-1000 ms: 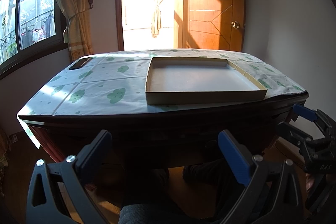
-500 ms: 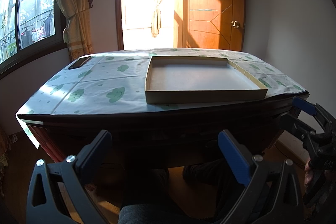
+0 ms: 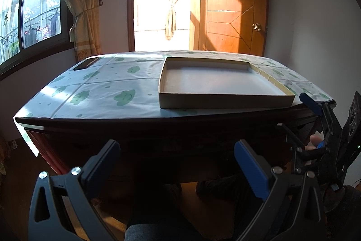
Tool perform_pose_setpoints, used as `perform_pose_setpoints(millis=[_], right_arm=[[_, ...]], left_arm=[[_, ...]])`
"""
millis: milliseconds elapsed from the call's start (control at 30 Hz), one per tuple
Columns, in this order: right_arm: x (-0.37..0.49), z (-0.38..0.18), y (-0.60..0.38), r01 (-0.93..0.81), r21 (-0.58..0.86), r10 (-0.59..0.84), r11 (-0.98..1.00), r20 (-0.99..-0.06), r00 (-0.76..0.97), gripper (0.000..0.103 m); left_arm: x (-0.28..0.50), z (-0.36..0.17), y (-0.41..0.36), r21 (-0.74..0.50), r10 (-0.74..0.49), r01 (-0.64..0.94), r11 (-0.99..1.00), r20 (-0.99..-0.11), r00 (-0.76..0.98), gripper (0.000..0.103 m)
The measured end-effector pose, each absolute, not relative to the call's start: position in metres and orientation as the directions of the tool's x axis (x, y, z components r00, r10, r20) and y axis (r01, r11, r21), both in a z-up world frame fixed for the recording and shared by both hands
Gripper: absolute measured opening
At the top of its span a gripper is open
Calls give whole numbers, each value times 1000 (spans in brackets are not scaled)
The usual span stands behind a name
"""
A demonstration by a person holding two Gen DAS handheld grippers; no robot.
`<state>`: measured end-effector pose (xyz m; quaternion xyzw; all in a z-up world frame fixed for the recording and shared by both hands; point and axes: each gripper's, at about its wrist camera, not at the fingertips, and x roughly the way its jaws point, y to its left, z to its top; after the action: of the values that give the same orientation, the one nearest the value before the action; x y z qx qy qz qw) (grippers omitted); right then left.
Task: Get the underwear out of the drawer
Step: 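Hook the drawer edge with the right tool and pull the drawer open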
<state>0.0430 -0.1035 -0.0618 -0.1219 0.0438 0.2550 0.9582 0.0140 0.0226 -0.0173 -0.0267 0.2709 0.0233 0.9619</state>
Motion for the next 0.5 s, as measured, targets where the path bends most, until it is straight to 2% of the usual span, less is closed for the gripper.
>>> perform_pose_setpoints(millis=[133,367,500], right_arm=[[47,-84,-95,-460,-338,472,821,-49,880,102],[64,-101,-92,-449,-386,492,806,14,871,102],[70,-112,-93,-448,-407,497,796,17,867,102]], left_arm=[[16,-19,23,-38,33,-62,997,-524,851,103],[19,-20,23,-43,32,-64,997,-527,849,103],[21,-21,24,-46,39,-75,996,-532,846,103]])
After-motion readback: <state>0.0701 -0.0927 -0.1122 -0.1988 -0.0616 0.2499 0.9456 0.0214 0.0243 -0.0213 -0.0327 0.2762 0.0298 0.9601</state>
